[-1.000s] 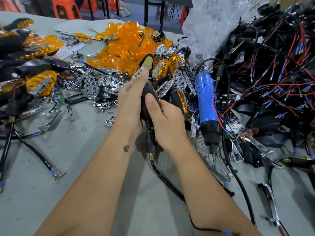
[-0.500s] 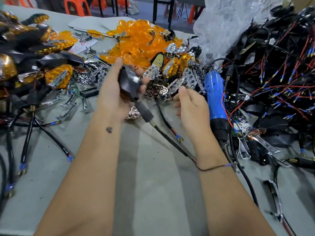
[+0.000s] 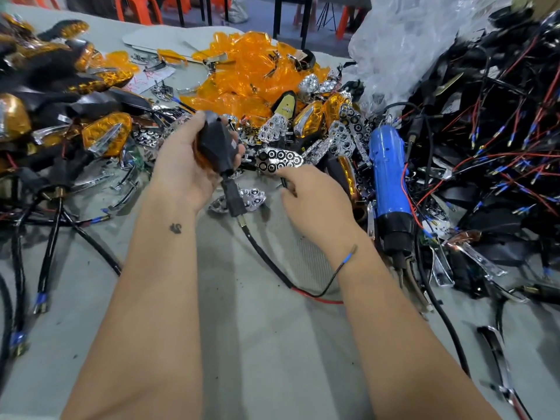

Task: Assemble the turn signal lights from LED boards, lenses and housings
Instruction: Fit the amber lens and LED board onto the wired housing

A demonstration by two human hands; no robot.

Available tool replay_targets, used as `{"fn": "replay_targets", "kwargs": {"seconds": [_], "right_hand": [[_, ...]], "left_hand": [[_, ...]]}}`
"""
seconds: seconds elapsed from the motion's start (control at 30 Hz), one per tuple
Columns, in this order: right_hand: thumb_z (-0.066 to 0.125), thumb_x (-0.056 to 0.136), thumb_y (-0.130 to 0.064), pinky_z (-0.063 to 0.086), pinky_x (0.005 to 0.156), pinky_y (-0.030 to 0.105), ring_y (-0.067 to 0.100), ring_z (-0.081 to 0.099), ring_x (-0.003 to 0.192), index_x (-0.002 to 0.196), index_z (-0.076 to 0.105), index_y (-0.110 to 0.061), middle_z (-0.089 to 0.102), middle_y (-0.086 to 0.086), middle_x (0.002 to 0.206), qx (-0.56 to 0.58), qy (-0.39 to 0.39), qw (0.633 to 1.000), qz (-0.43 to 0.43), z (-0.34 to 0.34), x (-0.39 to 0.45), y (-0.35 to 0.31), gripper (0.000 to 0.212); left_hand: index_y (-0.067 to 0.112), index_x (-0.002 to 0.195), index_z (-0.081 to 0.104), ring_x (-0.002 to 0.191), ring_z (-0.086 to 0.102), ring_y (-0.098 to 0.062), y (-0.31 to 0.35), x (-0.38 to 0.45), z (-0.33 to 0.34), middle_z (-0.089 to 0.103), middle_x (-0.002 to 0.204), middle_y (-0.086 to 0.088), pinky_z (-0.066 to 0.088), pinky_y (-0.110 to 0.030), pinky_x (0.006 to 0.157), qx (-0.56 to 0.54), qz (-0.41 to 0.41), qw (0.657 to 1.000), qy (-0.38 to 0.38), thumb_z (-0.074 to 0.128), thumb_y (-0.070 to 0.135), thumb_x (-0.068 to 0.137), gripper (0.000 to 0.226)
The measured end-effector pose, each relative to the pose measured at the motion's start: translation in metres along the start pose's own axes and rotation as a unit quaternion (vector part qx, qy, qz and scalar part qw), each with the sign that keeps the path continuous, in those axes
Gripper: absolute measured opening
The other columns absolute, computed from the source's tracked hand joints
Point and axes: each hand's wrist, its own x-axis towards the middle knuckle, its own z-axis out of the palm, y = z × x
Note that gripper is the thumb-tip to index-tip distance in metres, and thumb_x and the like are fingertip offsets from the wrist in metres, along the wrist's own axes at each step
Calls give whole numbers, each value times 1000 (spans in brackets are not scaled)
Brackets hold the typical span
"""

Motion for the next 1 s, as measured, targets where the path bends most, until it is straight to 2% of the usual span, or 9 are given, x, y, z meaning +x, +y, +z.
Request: {"fn": "replay_targets", "kwargs": {"seconds": [0.1, 0.2, 0.3, 0.5, 0.6, 0.67, 0.8, 0.9, 1.0], "right_hand": [[52, 96, -9, 56, 78, 44, 30, 60, 96, 108, 69, -14, 60, 6, 109, -66, -6, 998, 18, -1, 7, -7, 22], [54, 92, -4, 57, 71, 41, 30, 62, 86, 99, 67, -12, 63, 7, 102, -81, -7, 996, 29, -2, 11, -9, 17], [50, 96, -5, 49, 66, 37, 29, 58, 87, 101, 60, -12, 57, 6, 106, -69, -16, 997, 43, 1, 10, -9, 13], [47, 102, -15, 45, 65, 37, 18, 53, 77, 96, 52, -13, 56, 1, 89, 84, 43, 995, 41, -5, 4, 3, 8], [54, 98, -13, 40, 60, 20, 0, 49, 65, 87, 54, -19, 52, -11, 71, 225, 121, 966, 45, -15, -2, 10, 13], [58, 95, -9, 42, 62, 15, -3, 49, 65, 80, 55, -25, 54, -13, 72, 287, 173, 940, 61, -22, -4, 12, 21], [63, 90, -5, 53, 72, 35, 12, 58, 71, 78, 63, -24, 63, -5, 75, 428, 207, 873, 107, -26, -5, 14, 23], [64, 90, -2, 53, 67, 32, 13, 58, 68, 79, 66, -20, 64, -4, 72, 482, 223, 837, 130, -23, -5, 13, 21], [64, 89, 0, 55, 75, 36, 14, 61, 73, 78, 67, -21, 65, -5, 75, 478, 257, 829, 135, -20, -4, 14, 24]], "left_hand": [[8, 115, 60, 66, 66, -18, -2, 7, 2, 71, 81, -7, 53, -25, 53, 37, 21, 998, 41, 50, 45, 100, 41], [19, 89, 65, 63, 61, -16, 1, 11, -2, 69, 74, -1, 52, -27, 59, 196, 72, 969, 130, 62, 47, 89, 28], [31, 75, 61, 69, 52, -10, -4, 6, -9, 62, 77, 3, 47, -33, 67, 409, 189, 871, 197, 56, 56, 82, 26], [24, 111, 62, 83, 57, -21, -5, 6, -8, 63, 89, -4, 35, -29, 65, 541, 344, 715, 277, 44, 56, 91, 42], [24, 129, 57, 97, 55, -25, -3, 6, -7, 62, 99, -8, 33, -24, 73, 576, 358, 668, 309, 43, 56, 94, 50], [18, 116, 61, 84, 54, -16, -4, 2, -1, 60, 89, -2, 34, -23, 70, 511, 389, 715, 278, 46, 49, 95, 41], [14, 96, 59, 56, 54, -11, -7, -6, 25, 61, 69, 2, 41, -21, 46, 98, 207, 972, 51, 46, 34, 102, 25], [11, 112, 58, 59, 58, -13, -24, -11, 46, 66, 75, -3, 43, -19, 42, 21, 69, 993, -95, 41, 40, 103, 35], [12, 113, 60, 63, 63, -16, -44, -15, 62, 69, 77, -6, 48, -23, 44, 30, 12, 994, -104, 45, 40, 103, 33]]}}
